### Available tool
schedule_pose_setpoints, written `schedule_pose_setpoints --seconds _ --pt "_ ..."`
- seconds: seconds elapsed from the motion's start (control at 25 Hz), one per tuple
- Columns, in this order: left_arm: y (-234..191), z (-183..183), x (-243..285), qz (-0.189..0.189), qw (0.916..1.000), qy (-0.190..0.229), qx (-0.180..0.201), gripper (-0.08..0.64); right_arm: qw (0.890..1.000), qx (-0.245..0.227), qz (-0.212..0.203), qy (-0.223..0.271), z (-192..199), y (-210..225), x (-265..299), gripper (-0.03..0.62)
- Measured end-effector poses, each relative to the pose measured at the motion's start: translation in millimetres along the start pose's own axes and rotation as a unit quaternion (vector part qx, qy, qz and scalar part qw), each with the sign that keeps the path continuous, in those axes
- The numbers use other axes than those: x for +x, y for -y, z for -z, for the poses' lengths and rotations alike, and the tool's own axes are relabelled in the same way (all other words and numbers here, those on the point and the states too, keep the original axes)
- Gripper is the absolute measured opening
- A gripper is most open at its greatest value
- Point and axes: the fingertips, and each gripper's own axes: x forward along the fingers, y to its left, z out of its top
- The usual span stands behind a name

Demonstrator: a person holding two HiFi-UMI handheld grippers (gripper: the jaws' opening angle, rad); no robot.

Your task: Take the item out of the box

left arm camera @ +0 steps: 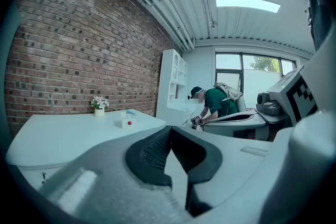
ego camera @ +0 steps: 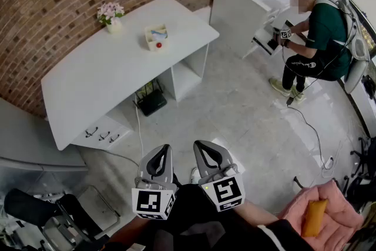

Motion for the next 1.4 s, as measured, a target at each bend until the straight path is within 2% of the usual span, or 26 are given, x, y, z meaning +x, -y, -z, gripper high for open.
schedule_pose_setpoints --seconds 0.2,0.48,0.92,1.4 --pt "0.6 -1.0 1.5 0.001 1.0000 0.000 0.000 0.005 1.000 0.012 0.001 0.001 -13.2 -1.2 1.3 -0.002" --pt "0.6 -3.7 6.2 0.000 1.0000 -0.003 0.000 0.005 0.999 0.033 -0.007 0.002 -9.7 4.5 4.6 0.000" --pt "-5.4 -12.4 22.1 0.007 1.0000 -0.003 0.001 0.005 0.999 0.036 0.001 0.005 -20.5 14.1 16.2 0.000" --pt "-34.1 -16.3 45.6 0.023 0.9997 -0.010 0.004 0.005 0.999 0.045 0.013 0.000 -32.1 16.2 52.4 0.000"
